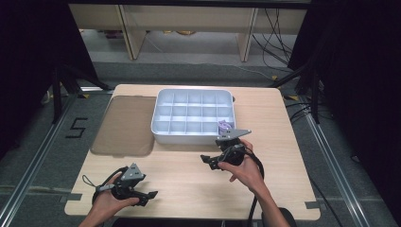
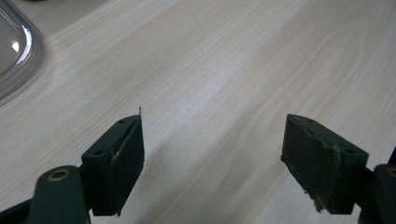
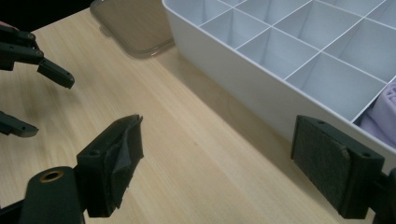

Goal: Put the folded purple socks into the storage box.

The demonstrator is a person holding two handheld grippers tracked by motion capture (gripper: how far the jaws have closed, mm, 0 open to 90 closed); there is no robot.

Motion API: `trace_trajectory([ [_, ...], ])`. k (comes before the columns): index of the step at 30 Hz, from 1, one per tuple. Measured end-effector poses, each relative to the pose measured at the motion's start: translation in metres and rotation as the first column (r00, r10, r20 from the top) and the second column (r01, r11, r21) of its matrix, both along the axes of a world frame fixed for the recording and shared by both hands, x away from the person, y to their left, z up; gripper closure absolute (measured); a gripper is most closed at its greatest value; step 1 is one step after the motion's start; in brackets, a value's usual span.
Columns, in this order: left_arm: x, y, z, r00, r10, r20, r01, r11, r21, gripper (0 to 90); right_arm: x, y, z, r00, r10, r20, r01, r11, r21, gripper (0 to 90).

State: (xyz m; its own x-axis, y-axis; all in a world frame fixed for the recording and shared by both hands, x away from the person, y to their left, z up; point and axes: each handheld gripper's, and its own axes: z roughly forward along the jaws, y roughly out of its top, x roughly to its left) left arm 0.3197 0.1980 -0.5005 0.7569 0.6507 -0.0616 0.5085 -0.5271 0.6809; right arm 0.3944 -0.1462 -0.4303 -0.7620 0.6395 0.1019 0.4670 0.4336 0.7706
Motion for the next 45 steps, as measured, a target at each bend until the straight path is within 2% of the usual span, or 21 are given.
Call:
trace_trajectory([
  [4, 0.000, -0.001, 0.000, 1.0000, -0.004, 0.000, 0.004, 1.0000, -0.005, 20.8, -0.004, 0.000, -0.004, 0.9999, 0.006, -0.011, -0.006, 1.000, -0.004, 17.9],
  [6, 0.000, 0.000, 0.000, 1.0000, -0.005, 0.001, 0.005, 1.0000, 0.002, 20.8, -0.005, 0.000, -0.006, 0.9998, 0.015, 0.013, -0.015, 1.000, -0.005, 18.2],
  [12, 0.000, -0.001, 0.000, 1.0000, -0.006, 0.001, 0.006, 1.0000, 0.001, 20.8, -0.011, -0.002, -0.012, 0.9997, 0.026, 0.001, -0.026, 1.000, -0.015, 18.2],
  [13, -0.001, -0.002, -0.001, 1.0000, 0.003, -0.008, -0.004, 1.0000, -0.007, 20.8, -0.012, -0.002, -0.013, 0.9999, 0.012, -0.008, -0.012, 1.000, -0.018, 18.1],
  [15, -0.001, -0.002, -0.001, 1.0000, -0.001, -0.005, 0.001, 1.0000, -0.006, 20.8, -0.013, -0.001, -0.015, 0.9998, 0.022, 0.000, -0.022, 1.000, -0.015, 18.3],
  [17, -0.001, -0.002, -0.001, 1.0000, -0.007, -0.002, 0.007, 1.0000, 0.002, 20.8, -0.016, 0.000, -0.017, 0.9996, 0.011, -0.026, -0.012, 1.000, -0.016, 18.3],
  [18, -0.002, -0.003, -0.001, 1.0000, -0.006, -0.007, 0.006, 0.9999, -0.015, 20.8, -0.014, -0.001, -0.019, 0.9992, 0.040, -0.005, -0.040, 0.999, -0.022, 18.3],
  [21, -0.001, -0.002, -0.001, 1.0000, -0.009, 0.000, 0.009, 1.0000, 0.002, 20.8, -0.015, 0.000, -0.023, 0.9993, 0.030, -0.021, -0.031, 0.999, -0.027, 18.3],
  [30, -0.001, -0.002, 0.000, 0.9999, -0.016, 0.003, 0.016, 0.9998, 0.007, 20.8, -0.021, -0.002, -0.033, 0.9985, 0.021, -0.049, -0.023, 0.999, -0.033, 18.4],
  [31, -0.001, -0.002, 0.000, 0.9999, -0.016, 0.003, 0.016, 0.9999, 0.004, 20.8, -0.021, -0.002, -0.034, 0.9986, 0.034, -0.041, -0.035, 0.999, -0.035, 18.4],
  [32, -0.002, -0.003, -0.001, 0.9998, -0.016, -0.014, 0.016, 0.9998, -0.007, 20.7, -0.022, -0.002, -0.035, 0.9992, 0.026, -0.031, -0.027, 0.999, -0.030, 18.4],
  [35, -0.003, -0.003, -0.001, 0.9998, -0.010, -0.015, 0.010, 0.9998, -0.015, 20.8, -0.025, -0.003, -0.037, 0.9987, 0.028, -0.041, -0.030, 0.999, -0.040, 18.4],
  [37, -0.002, -0.003, 0.000, 0.9997, -0.026, -0.002, 0.026, 0.9997, -0.002, 20.8, -0.026, -0.003, -0.039, 0.9984, 0.041, -0.039, -0.043, 0.998, -0.046, 18.4],
  [39, -0.002, -0.003, 0.000, 1.0000, -0.003, -0.008, 0.002, 0.9999, -0.010, 20.8, -0.028, -0.003, -0.041, 0.9979, 0.036, -0.053, -0.039, 0.998, -0.054, 18.7],
  [40, -0.002, -0.002, 0.001, 0.9998, -0.020, -0.001, 0.020, 0.9998, -0.003, 20.8, -0.028, -0.004, -0.042, 0.9976, 0.048, -0.048, -0.051, 0.997, -0.056, 18.9],
  [44, -0.003, -0.003, 0.000, 0.9999, -0.005, -0.011, 0.004, 0.9998, -0.017, 20.8, -0.032, -0.004, -0.044, 0.9974, 0.023, -0.069, -0.027, 0.998, -0.056, 18.7],
  [45, -0.002, -0.002, 0.000, 0.9997, -0.023, 0.004, 0.023, 0.9997, 0.004, 20.8, -0.033, -0.005, -0.045, 0.9973, 0.027, -0.068, -0.032, 0.997, -0.066, 18.6],
])
